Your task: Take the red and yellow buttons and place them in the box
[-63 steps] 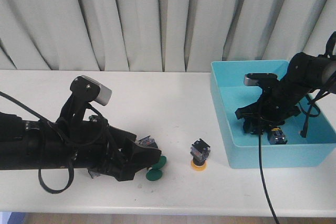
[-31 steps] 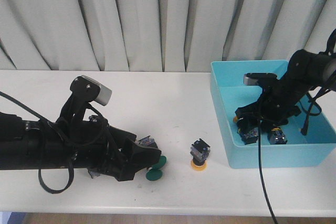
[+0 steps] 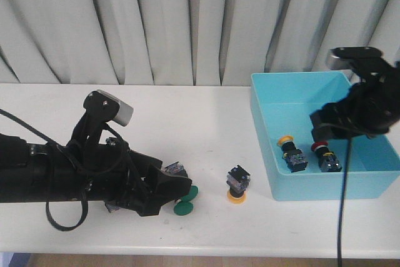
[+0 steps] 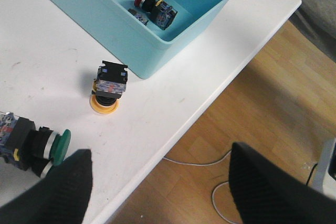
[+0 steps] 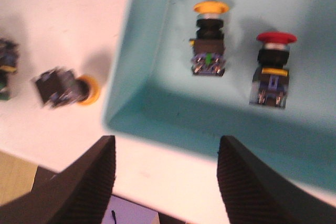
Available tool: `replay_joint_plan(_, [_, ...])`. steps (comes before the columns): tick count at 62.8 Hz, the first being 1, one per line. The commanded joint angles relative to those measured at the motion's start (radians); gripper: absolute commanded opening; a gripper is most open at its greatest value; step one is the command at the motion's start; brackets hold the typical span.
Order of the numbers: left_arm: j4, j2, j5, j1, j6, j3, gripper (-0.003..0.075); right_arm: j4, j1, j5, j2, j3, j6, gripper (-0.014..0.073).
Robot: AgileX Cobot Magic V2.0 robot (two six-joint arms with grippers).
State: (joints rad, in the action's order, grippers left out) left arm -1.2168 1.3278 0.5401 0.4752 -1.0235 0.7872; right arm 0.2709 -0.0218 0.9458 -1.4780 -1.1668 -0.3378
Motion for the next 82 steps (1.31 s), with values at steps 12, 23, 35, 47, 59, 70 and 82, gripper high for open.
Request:
replay_joint_plan(12, [-0.035, -0.024, -0.023, 0.002, 0.0, 0.032, 0.0538, 0.022, -0.055, -0.037, 0.451, 0.234, -0.004, 0.0412])
replay_joint_plan(23, [-0.035, -0.024, -0.023, 0.002, 0.0, 0.032, 0.0538, 0.02, -0.053, -0.086, 0.655, 0.371, -0.001, 0.0412])
replay_joint_plan(35, [-0.035, -0.024, -0.023, 0.002, 0.0, 0.032, 0.0537, 0.016, -0.053, -0.108, 0.741, 0.444, -0.001, 0.0412])
replay_joint_plan(47, [-0.034, -0.024, -0.029, 0.002, 0.0, 0.032, 0.0489, 0.023, -0.053, -0.124, 0.741, 0.448, -0.001, 0.0398])
replay_joint_plan(59, [-0.033, -0.024, -0.073, 0.002, 0.0, 0.031, 0.0321, 0.031, -0.053, -0.138, 0.741, 0.448, -0.001, 0.0275])
replay_joint_plan(70, [-0.033, -0.024, -0.098, 0.002, 0.0, 0.031, 0.0117, 0.038, -0.053, -0.138, 0.741, 0.448, -0.001, 0.0099])
replay_joint_plan(82, [-0.034, -0.024, -0.114, 0.002, 0.0, 0.031, -0.0008, 0.038, -0.053, -0.137, 0.741, 0.448, -0.001, -0.0008])
